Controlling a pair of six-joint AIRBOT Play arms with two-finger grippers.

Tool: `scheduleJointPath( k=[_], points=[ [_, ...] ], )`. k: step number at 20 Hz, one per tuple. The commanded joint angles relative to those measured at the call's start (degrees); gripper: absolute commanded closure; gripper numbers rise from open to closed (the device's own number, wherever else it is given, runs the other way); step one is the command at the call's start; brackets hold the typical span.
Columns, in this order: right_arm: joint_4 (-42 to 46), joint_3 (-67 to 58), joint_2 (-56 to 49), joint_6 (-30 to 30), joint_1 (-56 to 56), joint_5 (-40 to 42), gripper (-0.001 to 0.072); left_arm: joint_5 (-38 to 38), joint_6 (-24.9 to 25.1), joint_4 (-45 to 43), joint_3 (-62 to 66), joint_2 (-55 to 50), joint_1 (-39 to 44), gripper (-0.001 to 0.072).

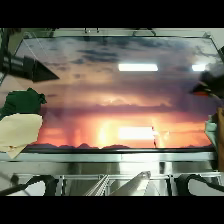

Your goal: Fold the shirts.

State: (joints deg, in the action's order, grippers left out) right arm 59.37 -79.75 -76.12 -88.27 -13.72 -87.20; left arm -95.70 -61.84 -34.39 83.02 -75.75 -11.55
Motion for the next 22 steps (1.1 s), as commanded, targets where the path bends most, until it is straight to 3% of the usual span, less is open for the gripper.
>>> scheduleJointPath(
  k=[1, 5, 13, 22],
  points=[
    [0.35, 0.02, 2.29, 1.79, 23.87, 8.02, 0.0696, 7.96, 8.7, 2.86, -25.11, 14.01, -0.79, 0.069],
    [17.22, 2.6, 2.12, -2.1, 43.08, 16.68, 0.0696, 10.58, 10.54, 2.45, -41.0, 22.91, -0.85, 0.069],
    [15.41, 7.67, 2.25, -0.66, 46.58, 20.79, 0.0696, 14.75, 11.8, 2.54, -47.82, 34.38, -0.87, 0.069],
    [15.02, 7.69, 2.23, -1.51, 46.58, 19.5, 0.0695, 14.71, 10.34, 2.64, -47.8, 35.5, -0.85, 0.0691]
  ],
)
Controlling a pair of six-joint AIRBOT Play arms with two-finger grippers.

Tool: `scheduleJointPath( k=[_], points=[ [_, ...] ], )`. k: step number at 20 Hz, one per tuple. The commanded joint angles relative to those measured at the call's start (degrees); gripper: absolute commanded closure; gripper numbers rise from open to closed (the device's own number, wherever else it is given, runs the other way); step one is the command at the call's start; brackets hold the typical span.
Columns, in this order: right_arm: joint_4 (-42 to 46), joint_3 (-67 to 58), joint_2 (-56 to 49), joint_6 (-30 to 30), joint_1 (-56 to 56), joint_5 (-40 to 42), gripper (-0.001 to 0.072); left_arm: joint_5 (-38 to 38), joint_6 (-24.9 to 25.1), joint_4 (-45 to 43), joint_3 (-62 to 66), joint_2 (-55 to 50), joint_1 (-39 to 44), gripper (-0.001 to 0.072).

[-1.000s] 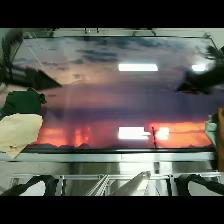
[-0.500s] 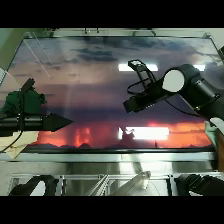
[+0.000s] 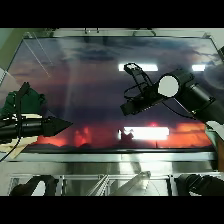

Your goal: Fold the shirts.

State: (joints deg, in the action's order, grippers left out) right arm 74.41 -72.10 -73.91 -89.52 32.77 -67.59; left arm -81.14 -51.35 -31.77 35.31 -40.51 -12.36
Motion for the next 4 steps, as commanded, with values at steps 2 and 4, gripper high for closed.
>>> scheduleJointPath(
  k=[2, 4],
  points=[
    [-0.02, 0.04, 0.0, -0.26, 0.09, -0.11, 0.0695, 0.17, -0.17, 0.02, -0.09, 0.26, -0.04, 0.0692],
    [-0.02, 0.04, 0.02, -0.26, 0.09, -0.13, 0.0695, 0.15, -0.17, 0.02, -0.09, 0.26, -0.04, 0.0692]
  ],
)
